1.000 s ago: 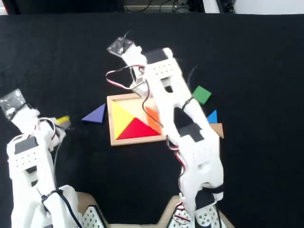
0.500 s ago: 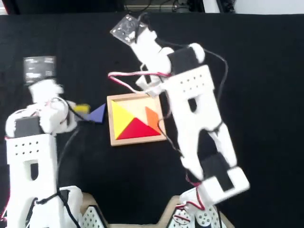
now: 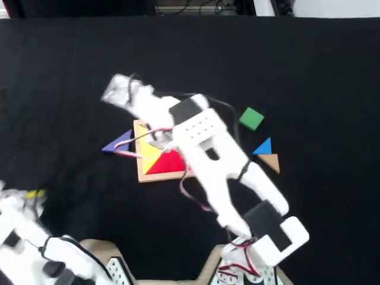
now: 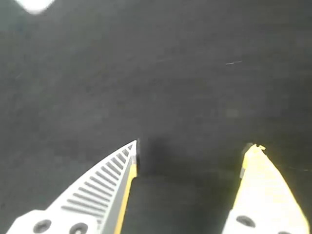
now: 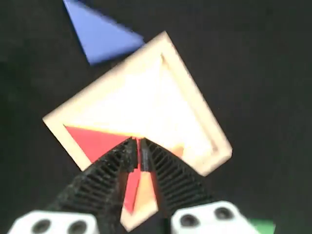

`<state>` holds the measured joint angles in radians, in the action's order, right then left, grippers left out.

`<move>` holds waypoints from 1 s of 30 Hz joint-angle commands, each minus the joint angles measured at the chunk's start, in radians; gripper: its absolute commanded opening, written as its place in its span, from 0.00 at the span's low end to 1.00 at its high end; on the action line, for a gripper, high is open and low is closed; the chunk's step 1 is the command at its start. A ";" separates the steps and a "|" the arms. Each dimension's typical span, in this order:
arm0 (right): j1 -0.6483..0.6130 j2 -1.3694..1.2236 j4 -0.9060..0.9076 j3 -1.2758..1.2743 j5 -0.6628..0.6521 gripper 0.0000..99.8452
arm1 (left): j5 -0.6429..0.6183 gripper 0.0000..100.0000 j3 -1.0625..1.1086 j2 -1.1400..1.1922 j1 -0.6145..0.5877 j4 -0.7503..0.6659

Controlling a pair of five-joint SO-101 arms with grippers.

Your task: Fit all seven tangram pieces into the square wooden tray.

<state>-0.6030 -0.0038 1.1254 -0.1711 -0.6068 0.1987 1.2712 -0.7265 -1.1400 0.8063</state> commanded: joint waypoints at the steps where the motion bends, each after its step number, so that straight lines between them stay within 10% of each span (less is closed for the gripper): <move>1: -0.118 -0.047 -0.051 0.042 -0.069 0.20 | 0.118 0.33 0.071 -0.014 -0.108 -0.035; 21: -0.192 -0.997 0.640 1.386 -0.508 0.22 | 0.193 0.33 0.110 -0.014 -0.166 -0.029; 30: -0.230 -1.127 0.628 1.472 -0.525 0.22 | 0.193 0.33 0.117 -0.014 -0.173 -0.029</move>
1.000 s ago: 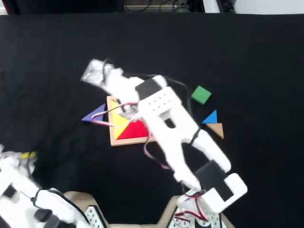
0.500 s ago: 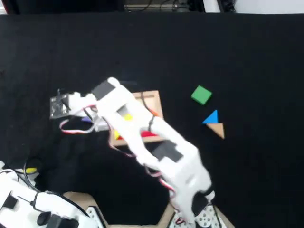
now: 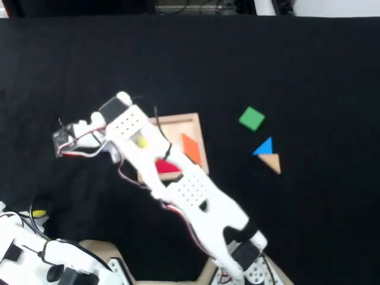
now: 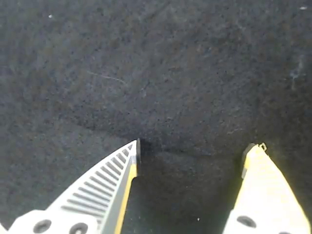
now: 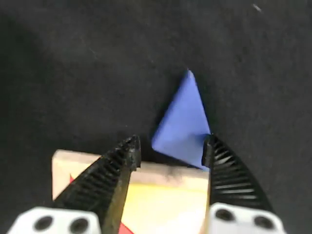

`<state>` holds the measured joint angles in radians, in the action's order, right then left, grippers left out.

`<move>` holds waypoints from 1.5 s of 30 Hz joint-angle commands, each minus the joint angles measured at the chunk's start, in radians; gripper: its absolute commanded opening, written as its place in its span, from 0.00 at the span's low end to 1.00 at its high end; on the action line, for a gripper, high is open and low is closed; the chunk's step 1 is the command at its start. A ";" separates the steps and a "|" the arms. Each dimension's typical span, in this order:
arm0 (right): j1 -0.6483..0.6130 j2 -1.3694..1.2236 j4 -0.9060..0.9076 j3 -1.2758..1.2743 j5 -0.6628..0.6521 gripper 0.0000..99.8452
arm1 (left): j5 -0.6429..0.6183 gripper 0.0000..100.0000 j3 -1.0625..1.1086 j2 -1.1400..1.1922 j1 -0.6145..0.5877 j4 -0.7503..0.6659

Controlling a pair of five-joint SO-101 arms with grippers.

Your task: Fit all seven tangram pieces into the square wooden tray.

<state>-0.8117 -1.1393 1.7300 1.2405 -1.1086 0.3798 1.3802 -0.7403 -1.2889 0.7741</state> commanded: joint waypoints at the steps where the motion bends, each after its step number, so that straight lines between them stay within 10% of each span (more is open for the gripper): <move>1: -0.018 0.008 0.021 0.061 -0.032 0.22 | 0.012 0.33 0.010 0.000 -0.024 0.003; 19: 0.026 -0.101 0.029 0.035 -0.091 0.19 | 0.014 0.33 0.010 0.000 -0.016 0.003; 27: 0.026 -0.096 0.031 0.030 -0.084 0.02 | 0.014 0.33 0.010 0.000 -0.016 0.003; 45: 0.190 0.326 0.037 0.082 0.207 0.01 | 0.014 0.33 0.010 0.000 -0.019 0.003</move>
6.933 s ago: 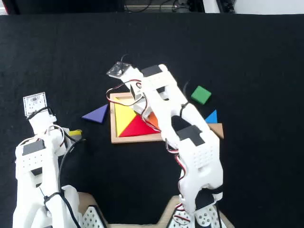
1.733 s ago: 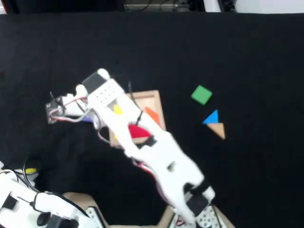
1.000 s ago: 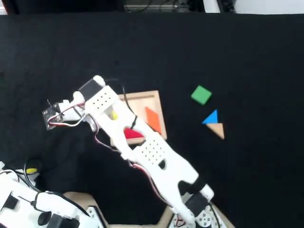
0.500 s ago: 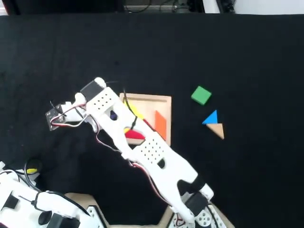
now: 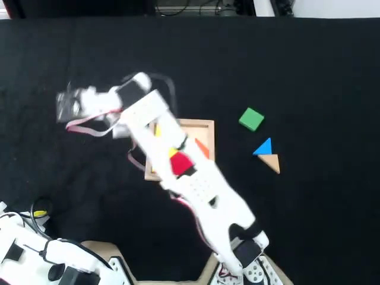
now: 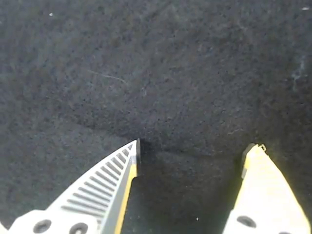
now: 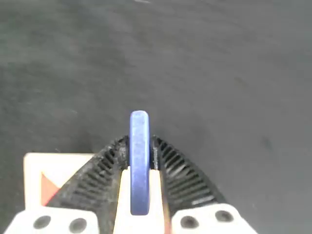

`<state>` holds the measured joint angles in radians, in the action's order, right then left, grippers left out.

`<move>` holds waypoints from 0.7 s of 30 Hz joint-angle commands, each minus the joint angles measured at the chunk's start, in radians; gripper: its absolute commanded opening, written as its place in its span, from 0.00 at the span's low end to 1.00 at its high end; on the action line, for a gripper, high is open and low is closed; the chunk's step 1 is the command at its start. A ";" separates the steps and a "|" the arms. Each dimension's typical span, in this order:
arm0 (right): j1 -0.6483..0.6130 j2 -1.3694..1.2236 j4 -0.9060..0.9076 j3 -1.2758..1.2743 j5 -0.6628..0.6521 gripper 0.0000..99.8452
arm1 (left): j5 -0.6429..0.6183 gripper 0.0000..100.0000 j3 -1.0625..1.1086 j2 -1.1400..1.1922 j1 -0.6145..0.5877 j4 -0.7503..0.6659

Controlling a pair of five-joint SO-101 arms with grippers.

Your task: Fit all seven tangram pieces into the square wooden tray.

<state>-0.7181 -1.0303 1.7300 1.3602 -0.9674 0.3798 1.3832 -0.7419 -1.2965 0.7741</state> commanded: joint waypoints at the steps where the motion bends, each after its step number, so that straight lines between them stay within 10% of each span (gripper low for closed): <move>1: 0.123 0.262 0.037 -0.077 0.084 0.01 | 0.014 0.33 0.007 0.002 -0.012 0.003; 13: 0.305 0.881 0.035 -0.524 0.397 0.01 | 0.014 0.33 0.001 0.002 0.021 0.003; 21: 0.350 1.122 -0.025 -1.015 0.491 0.01 | -0.043 0.33 -0.111 0.002 0.438 0.014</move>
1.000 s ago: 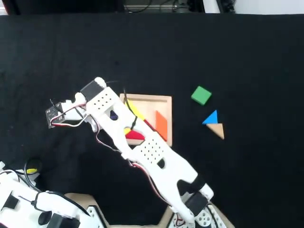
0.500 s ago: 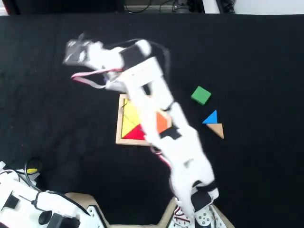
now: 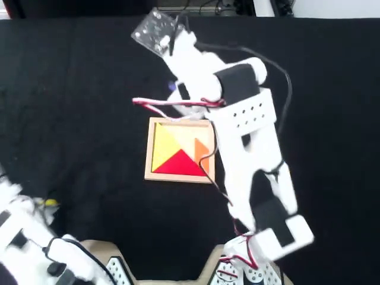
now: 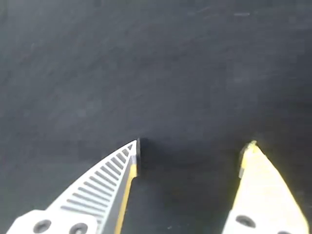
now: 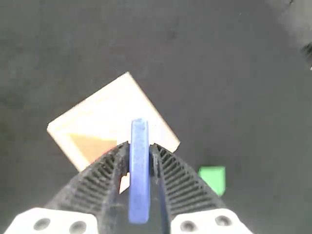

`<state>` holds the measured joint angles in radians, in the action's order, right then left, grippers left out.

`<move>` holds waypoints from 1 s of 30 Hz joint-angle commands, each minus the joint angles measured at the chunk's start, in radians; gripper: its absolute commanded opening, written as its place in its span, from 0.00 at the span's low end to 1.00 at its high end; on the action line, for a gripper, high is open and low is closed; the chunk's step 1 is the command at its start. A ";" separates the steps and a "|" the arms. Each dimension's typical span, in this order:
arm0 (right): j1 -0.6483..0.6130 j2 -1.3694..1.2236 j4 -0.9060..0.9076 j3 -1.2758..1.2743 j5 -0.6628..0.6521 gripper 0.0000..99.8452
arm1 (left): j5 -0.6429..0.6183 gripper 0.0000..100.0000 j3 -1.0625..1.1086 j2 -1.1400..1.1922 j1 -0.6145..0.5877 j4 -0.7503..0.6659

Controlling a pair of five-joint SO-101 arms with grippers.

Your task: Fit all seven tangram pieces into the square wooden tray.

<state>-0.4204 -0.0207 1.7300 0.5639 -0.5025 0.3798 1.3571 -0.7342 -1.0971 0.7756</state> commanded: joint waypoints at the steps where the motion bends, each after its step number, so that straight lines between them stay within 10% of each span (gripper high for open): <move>1: 0.069 0.133 -0.066 -0.280 0.026 0.01 | -0.100 0.33 -0.101 -0.006 0.302 0.012; 9: 0.132 0.191 -0.364 -0.713 -0.193 0.01 | -0.427 0.33 -0.122 -0.002 0.710 0.005; 20: 0.264 0.200 -0.761 -0.977 -0.279 0.01 | -0.387 0.33 -0.091 -0.005 0.728 0.002; 30: 0.178 0.125 -0.738 -0.983 -0.437 0.01 | -0.387 0.33 -0.090 -0.005 0.728 0.008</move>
<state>-0.2056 0.1281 0.9321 -0.4733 -0.8692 -0.0192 1.2789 -0.7311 -0.3805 0.7818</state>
